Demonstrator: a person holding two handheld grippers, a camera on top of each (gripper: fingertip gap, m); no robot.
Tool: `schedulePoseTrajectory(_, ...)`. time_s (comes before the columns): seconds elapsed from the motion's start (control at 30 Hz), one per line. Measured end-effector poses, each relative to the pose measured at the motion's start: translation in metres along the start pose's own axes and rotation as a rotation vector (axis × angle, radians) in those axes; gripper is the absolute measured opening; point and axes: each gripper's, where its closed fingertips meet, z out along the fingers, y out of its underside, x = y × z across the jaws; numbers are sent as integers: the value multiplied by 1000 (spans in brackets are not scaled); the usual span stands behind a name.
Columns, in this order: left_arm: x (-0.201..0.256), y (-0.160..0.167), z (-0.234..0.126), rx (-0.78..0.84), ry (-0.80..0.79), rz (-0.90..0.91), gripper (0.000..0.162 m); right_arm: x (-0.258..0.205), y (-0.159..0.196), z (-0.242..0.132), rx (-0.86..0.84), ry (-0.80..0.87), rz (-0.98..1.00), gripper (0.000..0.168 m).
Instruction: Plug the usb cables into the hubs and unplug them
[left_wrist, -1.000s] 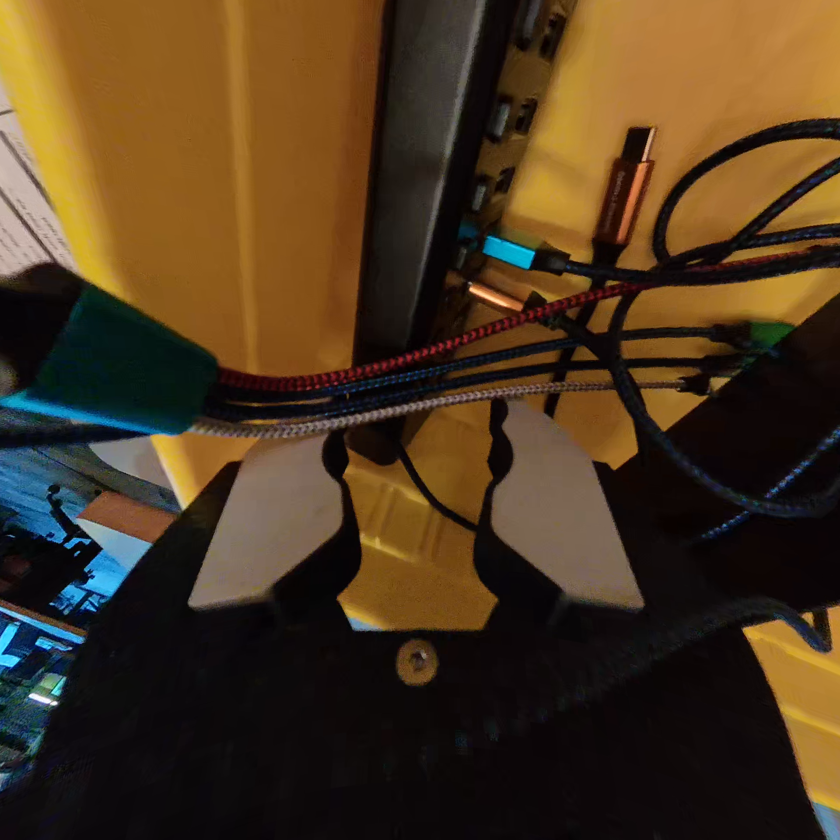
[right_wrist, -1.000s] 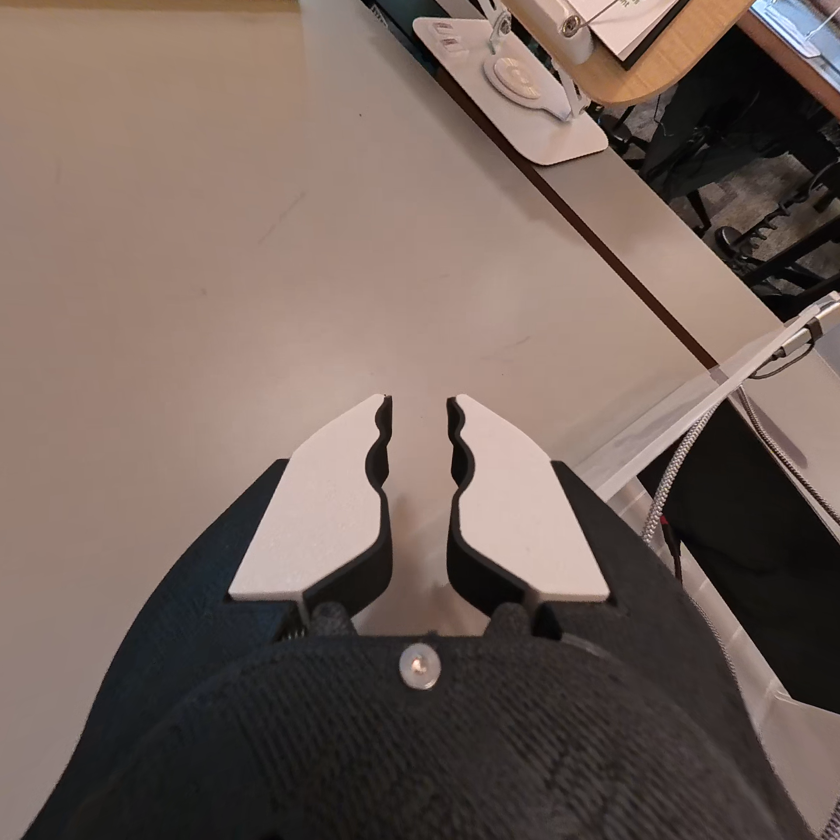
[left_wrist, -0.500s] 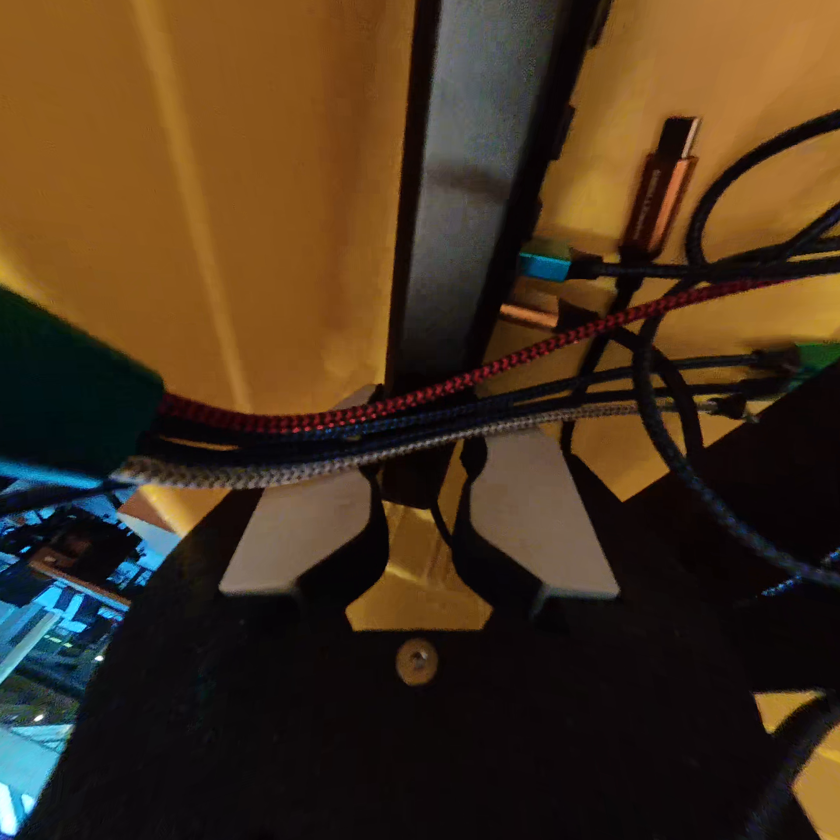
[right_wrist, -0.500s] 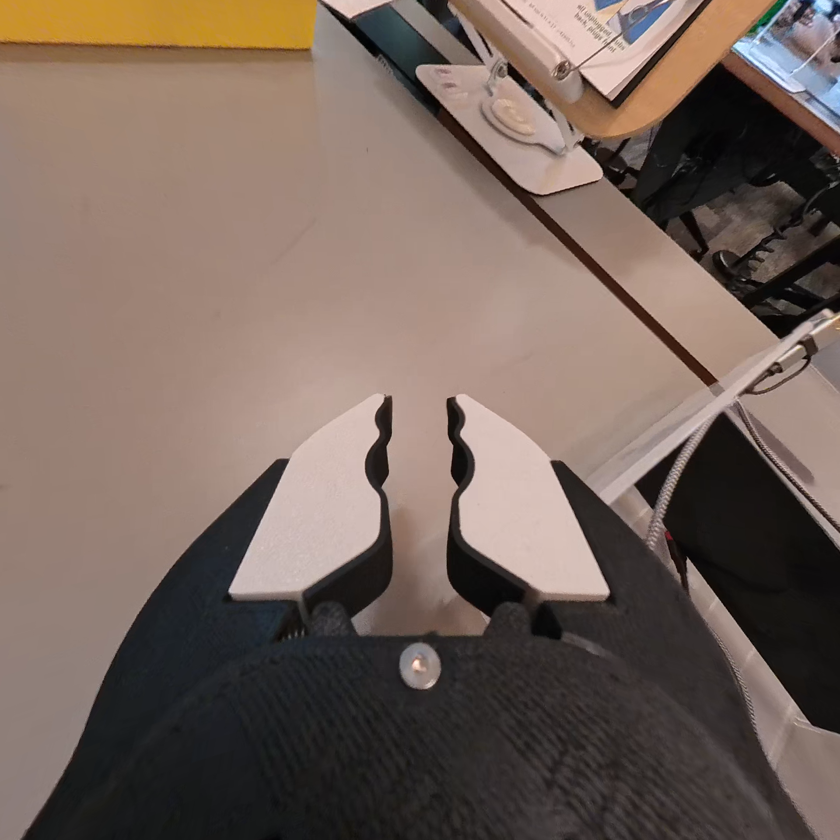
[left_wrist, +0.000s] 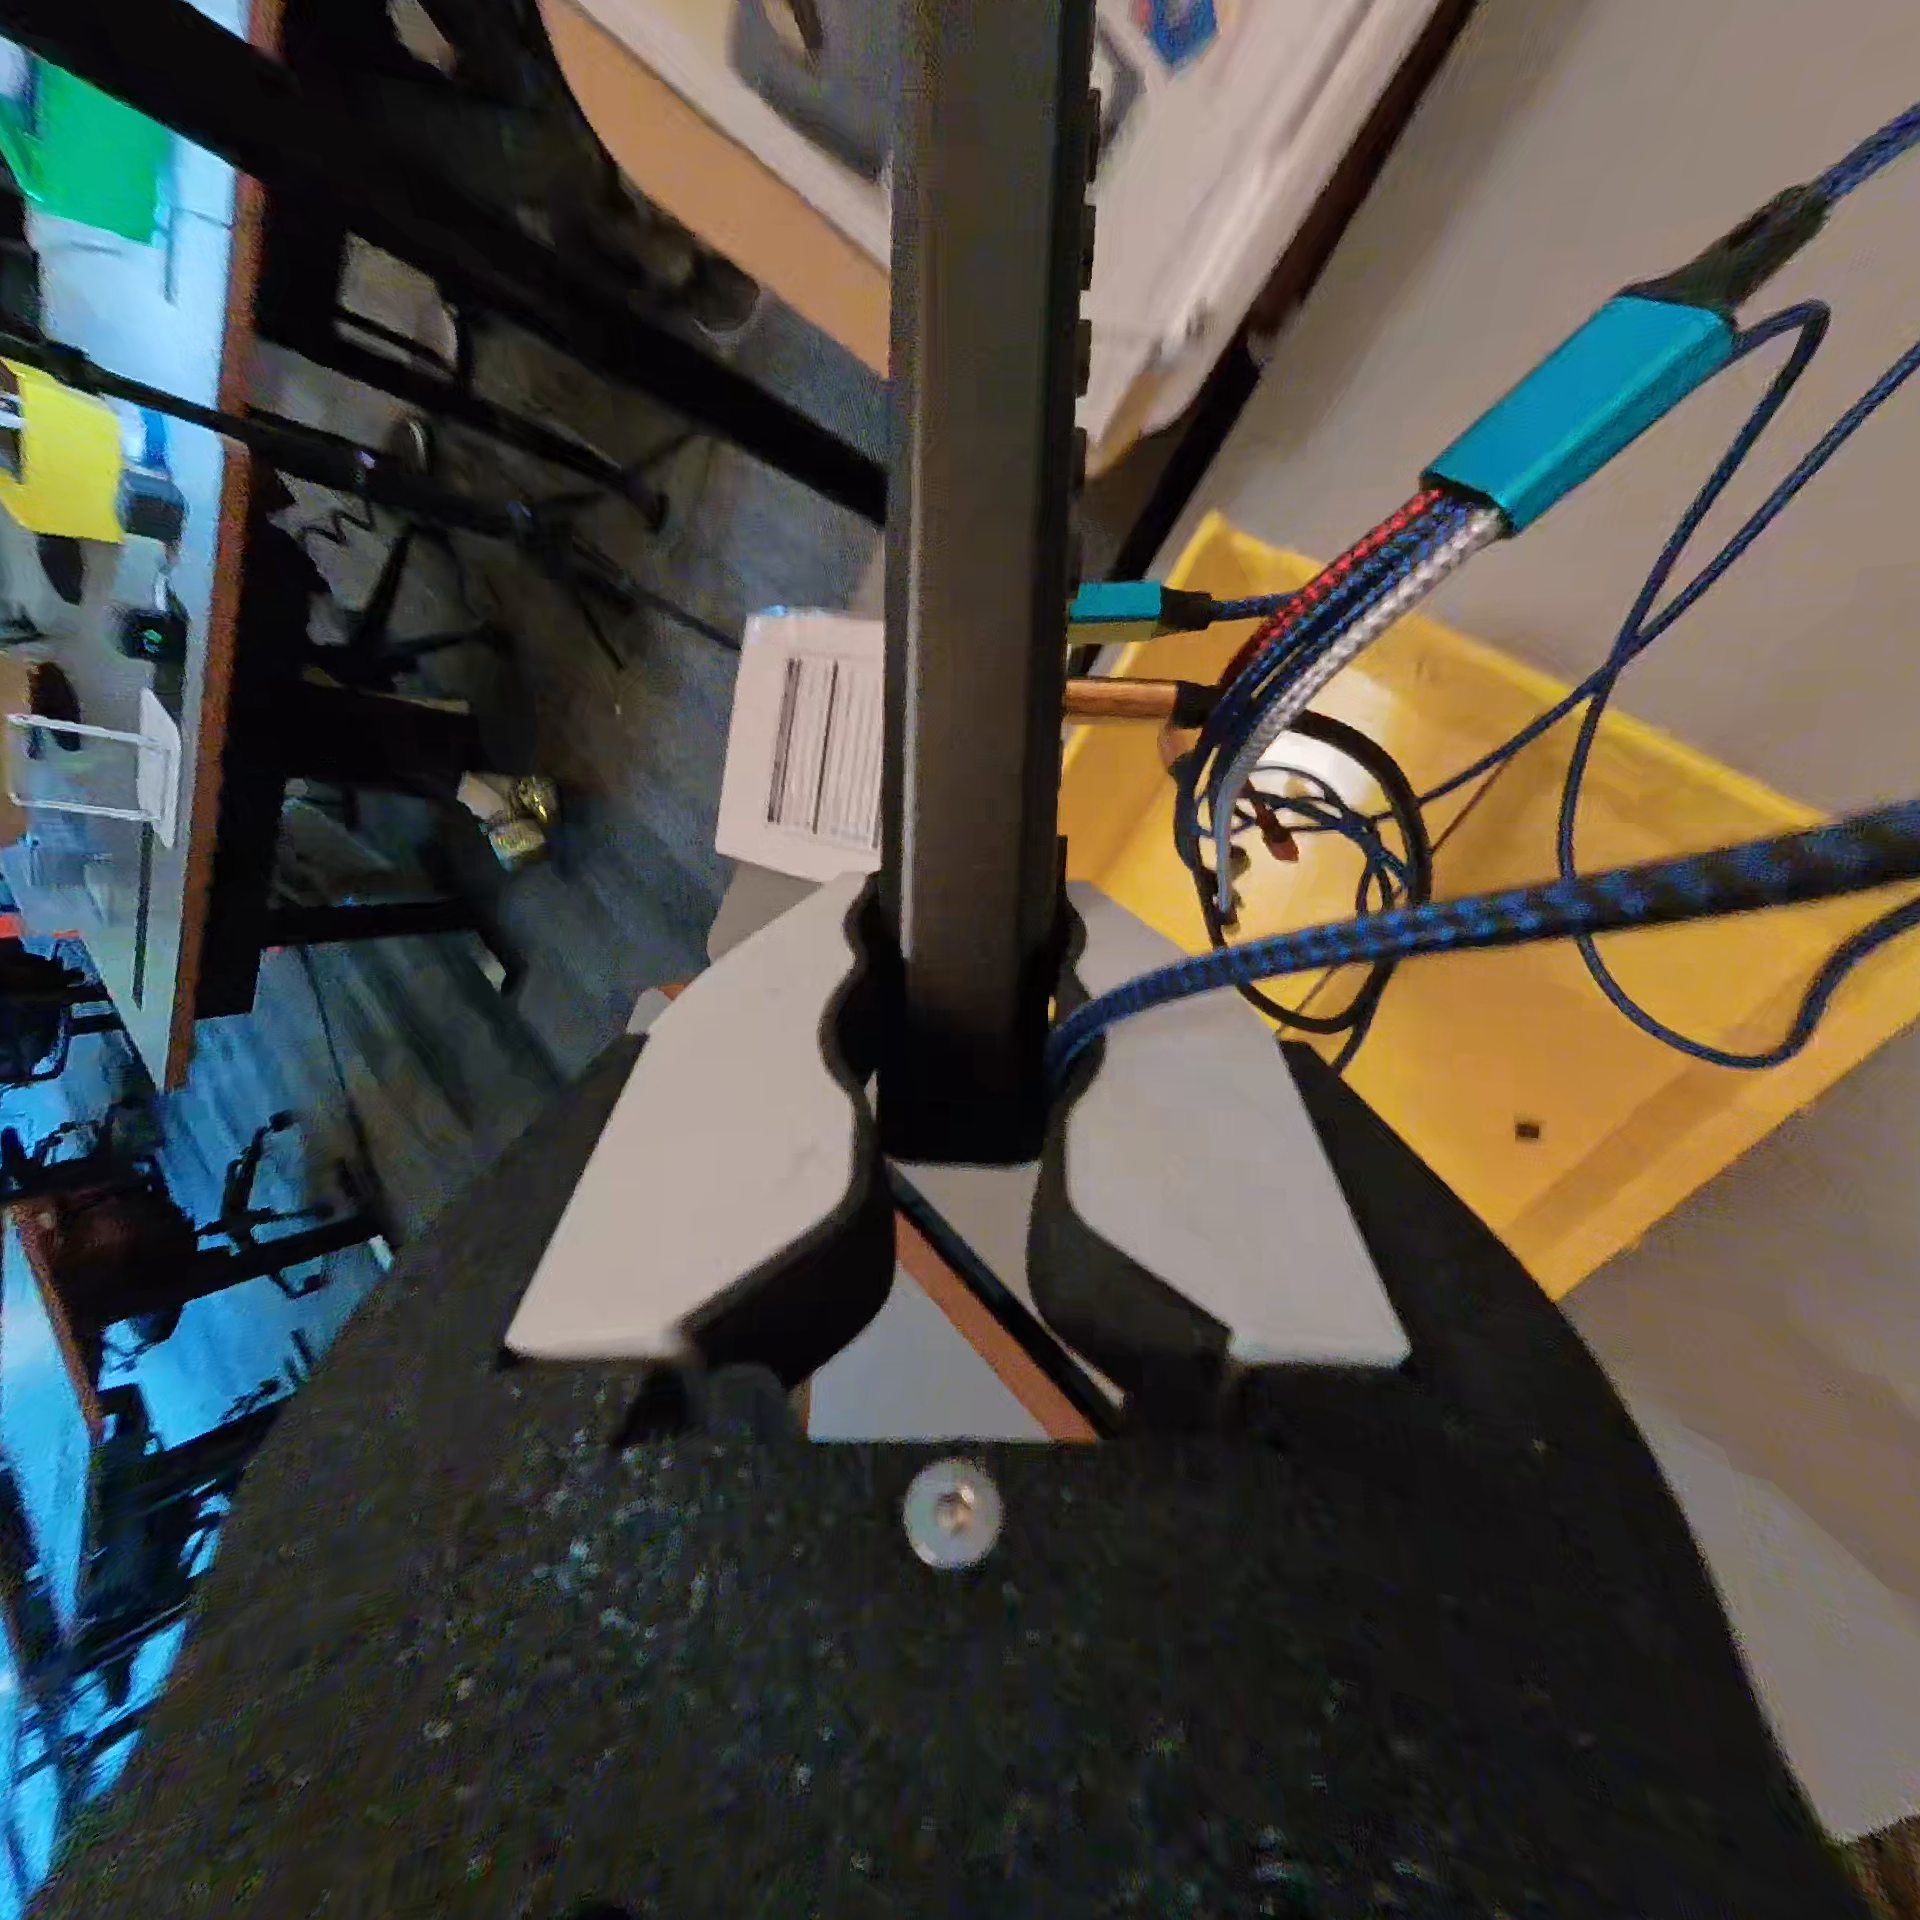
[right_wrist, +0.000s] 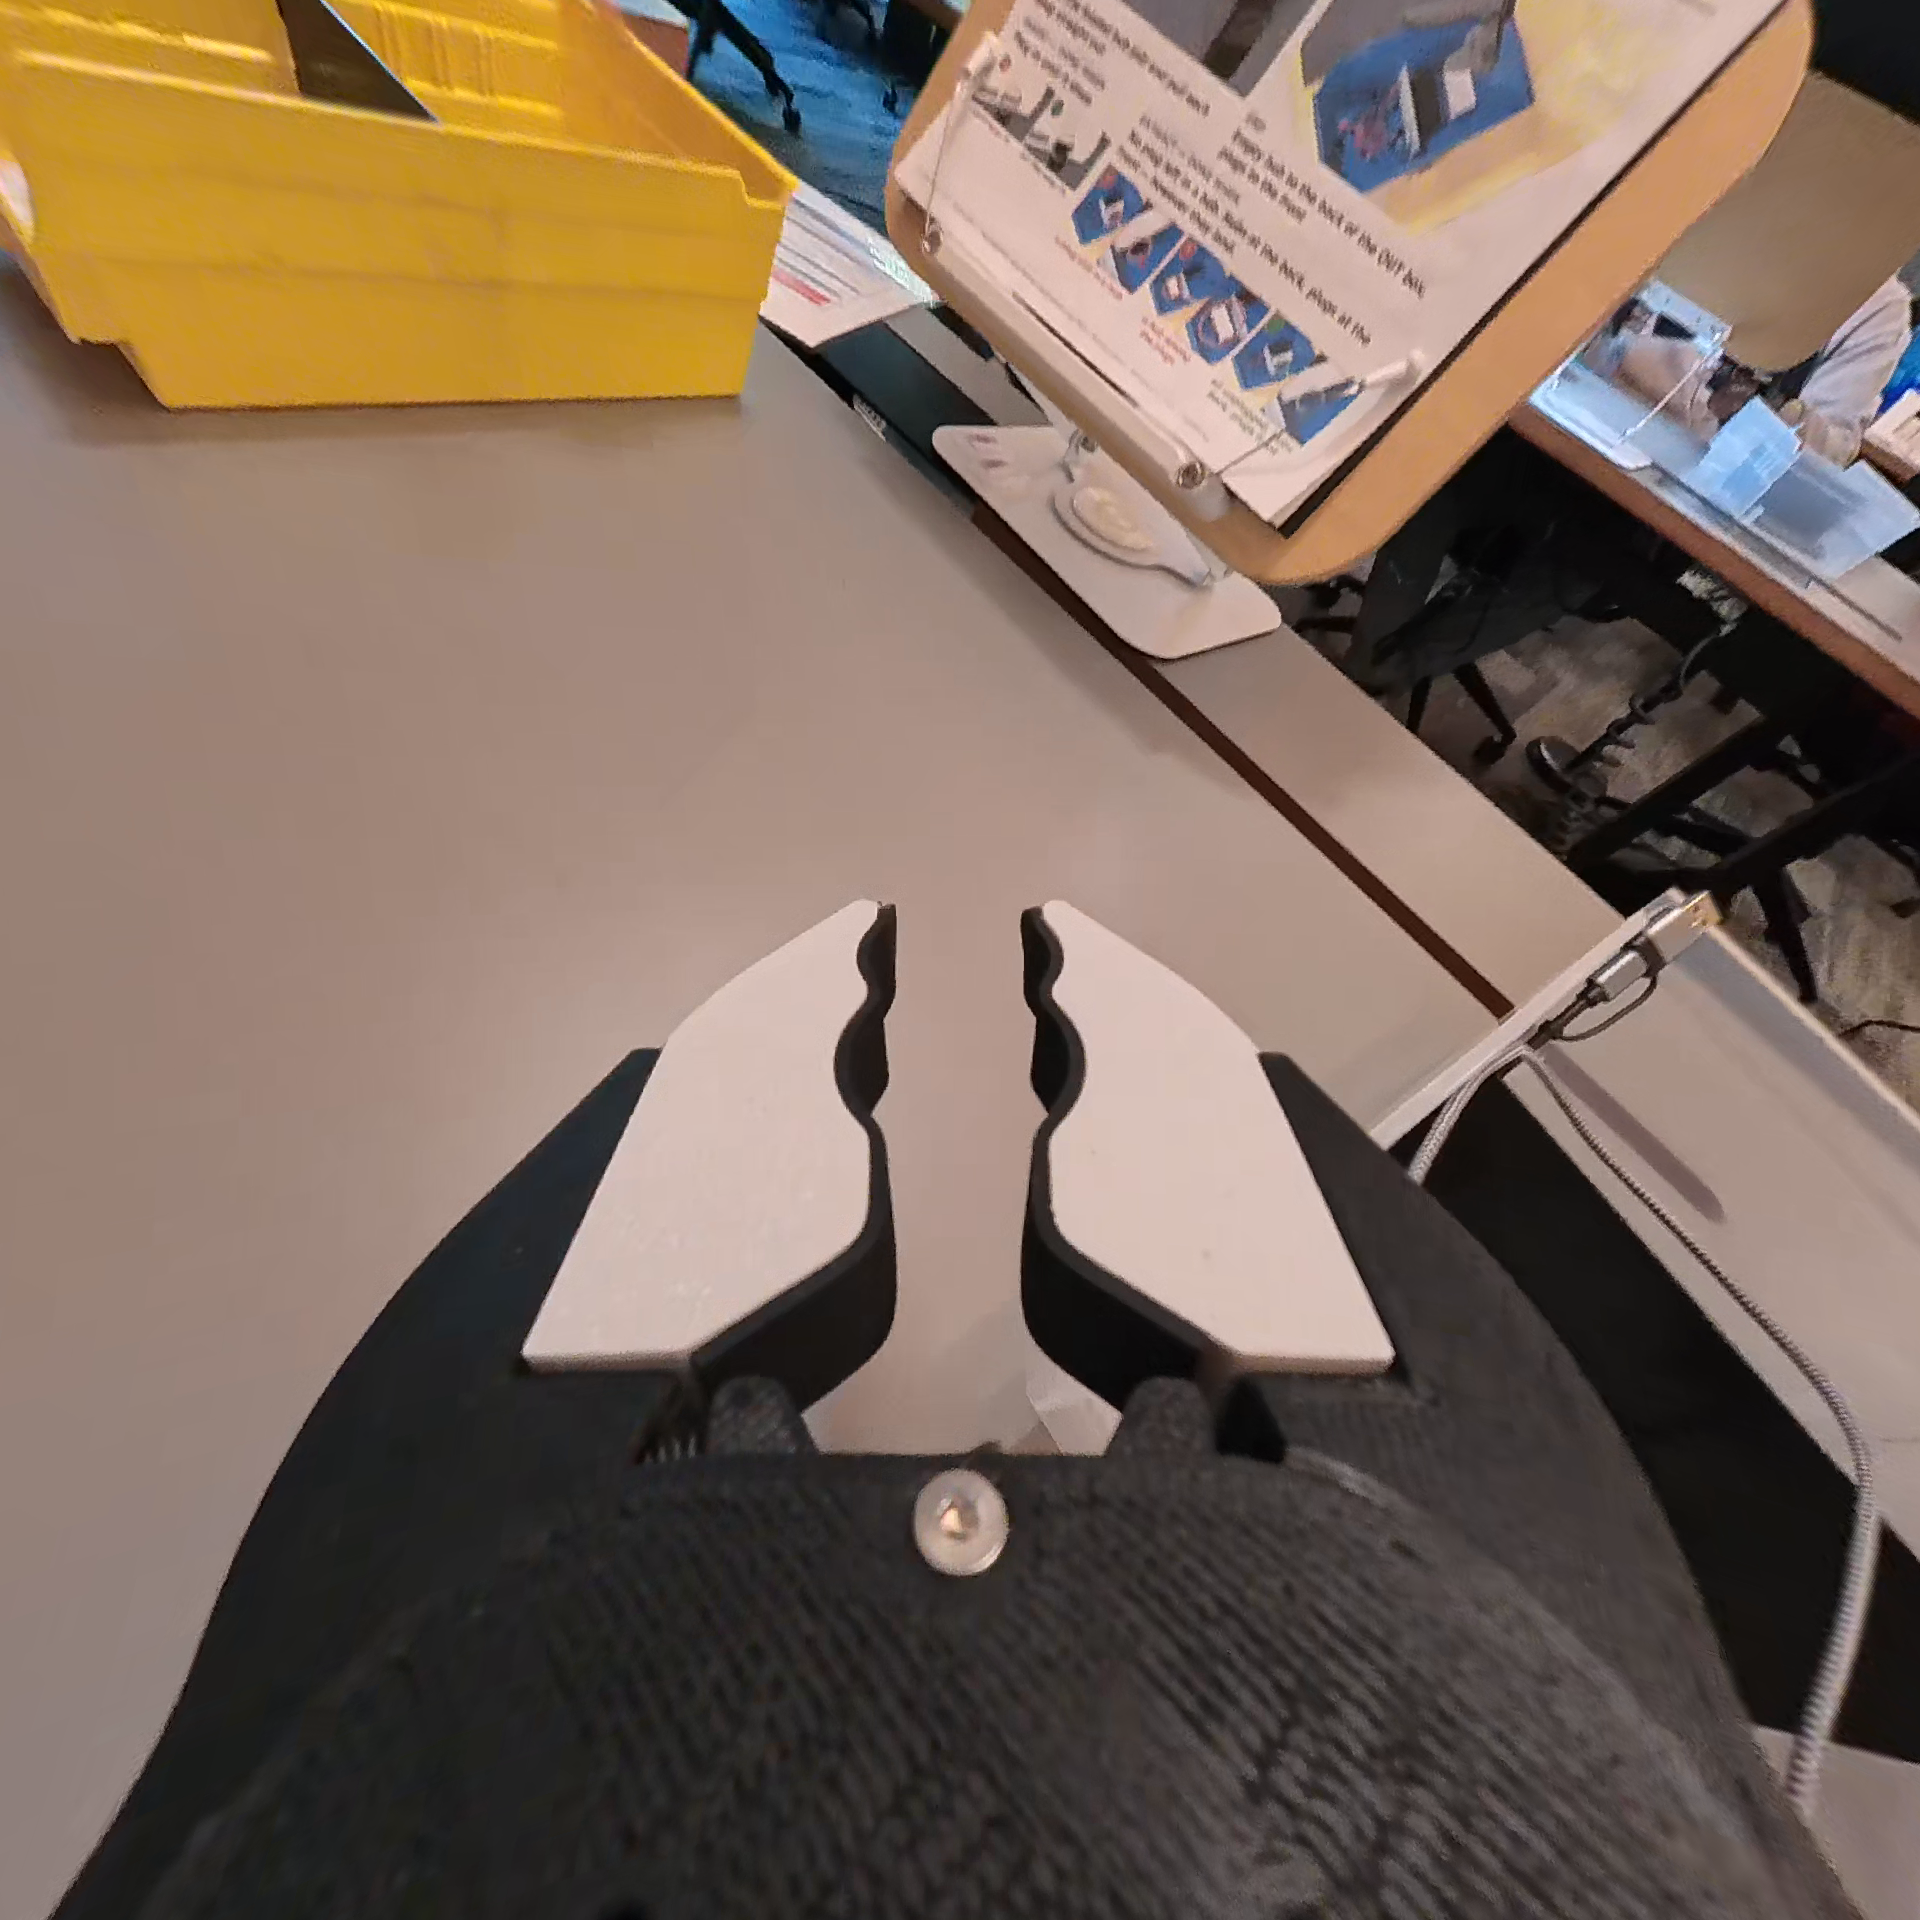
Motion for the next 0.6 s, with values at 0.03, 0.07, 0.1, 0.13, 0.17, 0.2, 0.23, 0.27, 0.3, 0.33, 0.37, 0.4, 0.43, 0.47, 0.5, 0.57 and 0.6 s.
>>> schedulePoseTrajectory(0.03, -4, -14, -24, 75, -17, -43, 27, 0, -5, -2, 13, 4, -5, 24)
schedulePoseTrajectory(0.07, -7, -28, -47, 152, -31, -84, 27, -1, -10, -5, 28, 7, -9, 23)
schedulePoseTrajectory(0.1, -10, -43, -72, 228, -40, -123, 27, -1, -15, -8, 46, 12, -11, 23)
schedulePoseTrajectory(0.13, -9, -57, -97, 299, -43, -162, 27, 0, -20, -11, 66, 19, -9, 23)
schedulePoseTrajectory(0.17, -7, -70, -119, 362, -28, -202, 28, 1, -26, -14, 90, 28, 0, 23)
schedulePoseTrajectory(0.2, 0, -83, -138, 414, 3, -235, 28, 2, -33, -17, 117, 37, 13, 23)
schedulePoseTrajectory(0.23, 9, -94, -152, 454, 44, -254, 28, 3, -39, -21, 147, 44, 30, 24)
schedulePoseTrajectory(0.27, 21, -104, -164, 479, 89, -261, 27, 4, -45, -24, 179, 48, 48, 24)
schedulePoseTrajectory(0.3, 37, -113, -171, 491, 141, -264, 27, 5, -51, -27, 212, 51, 71, 24)
schedulePoseTrajectory(0.33, 54, -119, -174, 491, 201, -264, 27, 7, -56, -30, 249, 51, 98, 24)
schedulePoseTrajectory(0.37, 74, -125, -173, 486, 264, -255, 27, 8, -61, -33, 289, 47, 131, 24)
schedulePoseTrajectory(0.4, 97, -130, -169, 477, 327, -238, 27, 7, -65, -35, 335, 29, 168, 26)
schedulePoseTrajectory(0.43, 121, -133, -162, 464, 391, -218, 27, 5, -70, -36, 385, -4, 206, 28)
schedulePoseTrajectory(0.47, 147, -135, -152, 448, 454, -194, 27, 2, -75, -36, 436, -44, 247, 32)
schedulePoseTrajectory(0.5, 174, -136, -140, 429, 511, -164, 26, -2, -81, -36, 485, -85, 289, 37)
schedulePoseTrajectory(0.57, 226, -134, -110, 387, 586, -93, 27, -8, -93, -38, 590, -166, 373, 51)
schedulePoseTrajectory(0.6, 251, -132, -95, 361, 613, -53, 27, -14, -101, -39, 642, -220, 407, 58)
